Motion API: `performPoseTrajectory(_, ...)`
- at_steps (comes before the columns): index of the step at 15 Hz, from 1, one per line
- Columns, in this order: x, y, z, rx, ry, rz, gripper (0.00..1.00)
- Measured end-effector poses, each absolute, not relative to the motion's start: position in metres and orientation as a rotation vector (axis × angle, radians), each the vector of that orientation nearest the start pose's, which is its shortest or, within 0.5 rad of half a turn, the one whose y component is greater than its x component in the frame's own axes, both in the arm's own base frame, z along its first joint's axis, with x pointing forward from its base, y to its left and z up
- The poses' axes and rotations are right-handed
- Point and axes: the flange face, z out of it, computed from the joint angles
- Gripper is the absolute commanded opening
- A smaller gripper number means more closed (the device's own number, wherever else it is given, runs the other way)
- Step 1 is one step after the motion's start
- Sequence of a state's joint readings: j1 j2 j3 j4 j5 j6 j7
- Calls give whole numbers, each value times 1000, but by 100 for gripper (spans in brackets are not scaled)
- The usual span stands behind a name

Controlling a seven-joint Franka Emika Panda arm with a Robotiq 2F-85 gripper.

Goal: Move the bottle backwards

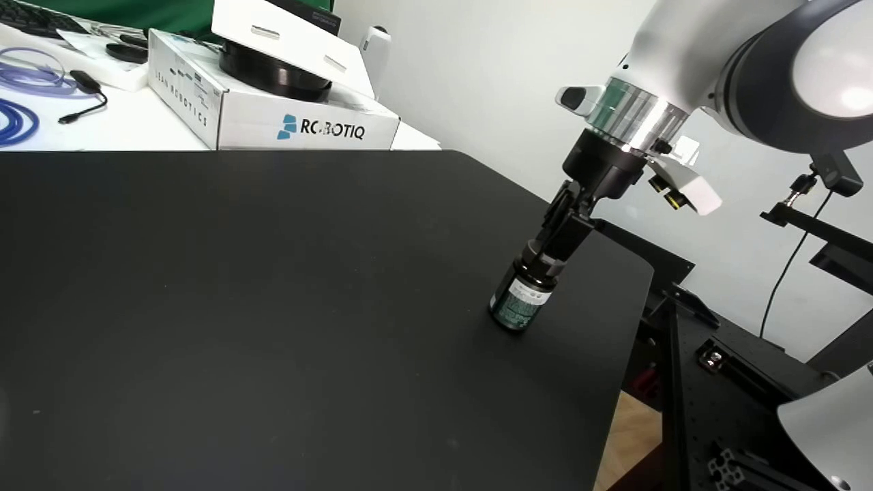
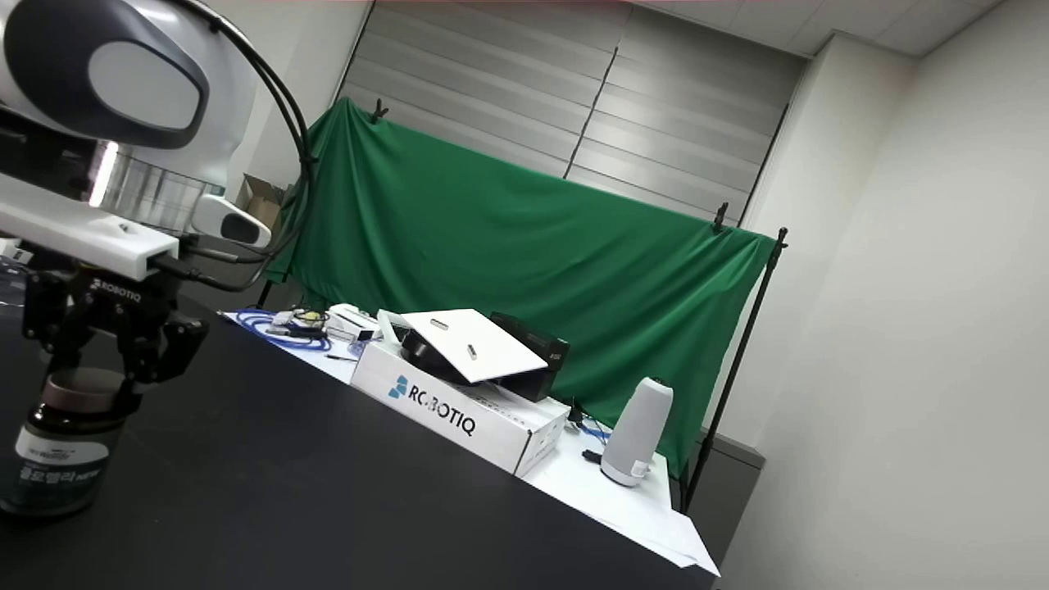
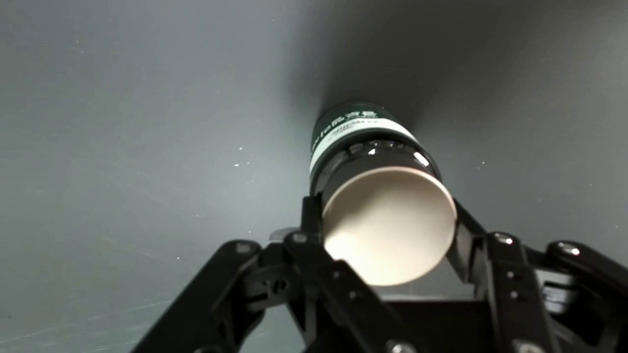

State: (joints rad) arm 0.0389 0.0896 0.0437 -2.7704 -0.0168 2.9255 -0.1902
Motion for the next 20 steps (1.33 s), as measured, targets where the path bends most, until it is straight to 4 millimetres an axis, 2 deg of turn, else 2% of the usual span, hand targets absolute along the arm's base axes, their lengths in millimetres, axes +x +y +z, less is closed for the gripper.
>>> performPoseTrajectory(4, 390, 33, 195, -3116, -427, -83, 36)
performPoseTrajectory(6, 392, 33, 201, -3119, -423, -73, 36)
performPoseTrajectory(12, 400, 43, 248, -3134, -431, -48, 36)
performPoseTrajectory(20, 401, 69, 305, -3161, -498, -22, 36)
